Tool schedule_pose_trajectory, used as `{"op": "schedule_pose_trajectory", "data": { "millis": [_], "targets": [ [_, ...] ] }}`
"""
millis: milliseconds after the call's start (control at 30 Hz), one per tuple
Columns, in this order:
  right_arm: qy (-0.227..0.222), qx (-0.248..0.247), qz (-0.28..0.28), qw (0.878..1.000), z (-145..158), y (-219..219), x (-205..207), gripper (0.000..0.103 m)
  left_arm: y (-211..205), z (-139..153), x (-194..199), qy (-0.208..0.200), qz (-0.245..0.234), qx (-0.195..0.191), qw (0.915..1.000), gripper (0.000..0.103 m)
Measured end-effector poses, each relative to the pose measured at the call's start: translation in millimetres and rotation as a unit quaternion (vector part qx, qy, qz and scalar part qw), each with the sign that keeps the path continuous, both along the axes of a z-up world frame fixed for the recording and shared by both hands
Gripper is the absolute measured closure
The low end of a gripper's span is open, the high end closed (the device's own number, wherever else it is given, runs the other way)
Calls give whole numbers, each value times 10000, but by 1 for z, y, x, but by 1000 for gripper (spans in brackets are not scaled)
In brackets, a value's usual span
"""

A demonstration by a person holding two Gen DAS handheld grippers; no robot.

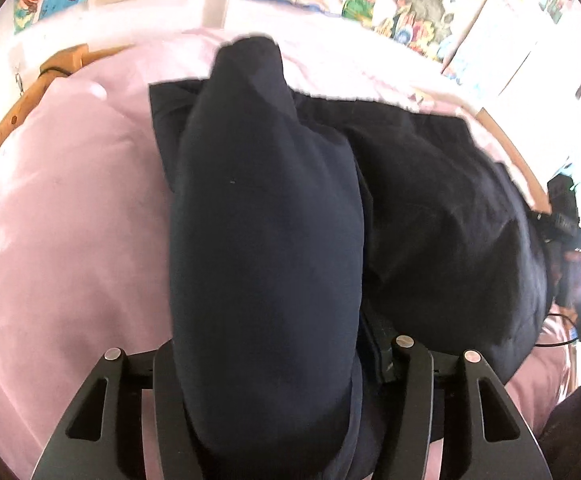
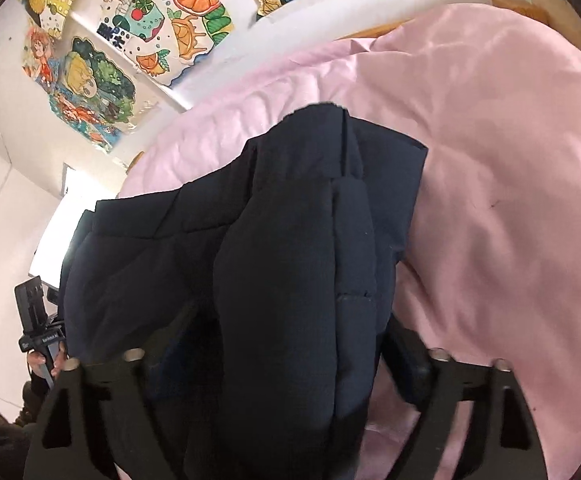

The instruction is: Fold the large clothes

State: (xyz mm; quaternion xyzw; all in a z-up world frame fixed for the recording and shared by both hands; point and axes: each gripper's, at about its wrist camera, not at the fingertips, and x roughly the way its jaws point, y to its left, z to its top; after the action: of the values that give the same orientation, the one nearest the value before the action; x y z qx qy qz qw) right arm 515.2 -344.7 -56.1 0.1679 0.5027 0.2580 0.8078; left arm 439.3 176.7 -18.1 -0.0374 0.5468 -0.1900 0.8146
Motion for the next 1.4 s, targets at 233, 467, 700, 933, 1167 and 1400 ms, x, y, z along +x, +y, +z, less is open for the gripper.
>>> {"op": "schedule_pose_trajectory", "data": {
  "millis": [233,467,700,933,1167,1400],
  "targets": [
    [-773,-583,90,9953,21,6,-13,0,12,11,-32,-647,509,-51,9966,41],
    [-1866,-1492,-125,9710,53,37,-52,0,15,44,-65,-1735,1546,662,9704,18],
    [-2427,-1468,-708,9563,79,55,-120,0,-26,59,-105,-2398,1479,664,9572,7],
    [-2079,-1030,-1431,9621,127,54,-182,0,-65,122,-138,-2227,1377,361,9644,7],
    [-1965,-1035,-1174,9679,180,77,-239,0,-86,188,-179,-2047,1522,218,9667,7],
    [-2399,-815,-1196,9599,210,94,-310,0,-97,213,-238,-1981,1675,102,9657,7]
  ]
}}
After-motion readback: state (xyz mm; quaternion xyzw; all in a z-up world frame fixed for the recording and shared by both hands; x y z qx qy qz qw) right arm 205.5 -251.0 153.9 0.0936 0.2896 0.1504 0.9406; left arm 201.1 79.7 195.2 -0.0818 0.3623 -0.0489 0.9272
